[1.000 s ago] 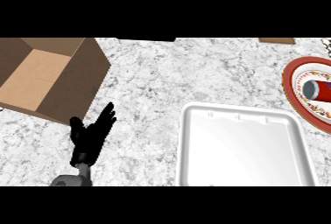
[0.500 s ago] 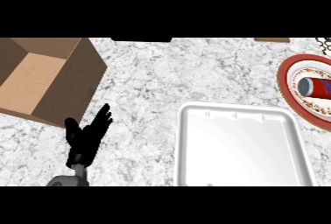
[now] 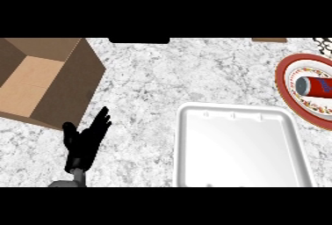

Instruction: Pick the can from the tray and place it in the plate

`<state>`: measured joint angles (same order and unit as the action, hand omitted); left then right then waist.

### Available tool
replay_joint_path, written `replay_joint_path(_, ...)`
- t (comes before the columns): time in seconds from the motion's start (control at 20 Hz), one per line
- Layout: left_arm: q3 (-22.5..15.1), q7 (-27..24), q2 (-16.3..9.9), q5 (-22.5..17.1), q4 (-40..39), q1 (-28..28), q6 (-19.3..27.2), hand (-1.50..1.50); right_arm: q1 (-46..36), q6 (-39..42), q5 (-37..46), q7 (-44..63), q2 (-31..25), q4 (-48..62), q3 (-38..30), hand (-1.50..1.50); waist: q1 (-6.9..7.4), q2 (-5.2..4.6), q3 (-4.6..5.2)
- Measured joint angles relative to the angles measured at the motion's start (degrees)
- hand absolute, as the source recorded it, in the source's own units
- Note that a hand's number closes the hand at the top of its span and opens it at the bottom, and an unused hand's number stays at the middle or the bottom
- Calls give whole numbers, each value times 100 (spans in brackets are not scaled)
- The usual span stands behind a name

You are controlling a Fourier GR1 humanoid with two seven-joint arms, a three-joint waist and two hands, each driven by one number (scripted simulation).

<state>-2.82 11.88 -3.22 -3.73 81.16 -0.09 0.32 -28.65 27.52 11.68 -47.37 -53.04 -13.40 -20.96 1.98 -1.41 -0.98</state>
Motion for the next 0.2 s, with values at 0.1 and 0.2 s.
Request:
replay_joint_path(0.1,12,-13,-6,-3,-4,15,-1,0,111,-40,16,-60,-16,-68,50,-150,-8,2,1)
replay_joint_path(0.2,18,3,-14,-13,43,38,-2,0,236,-60,16,-104,-45,-116,86,-150,-20,10,-3)
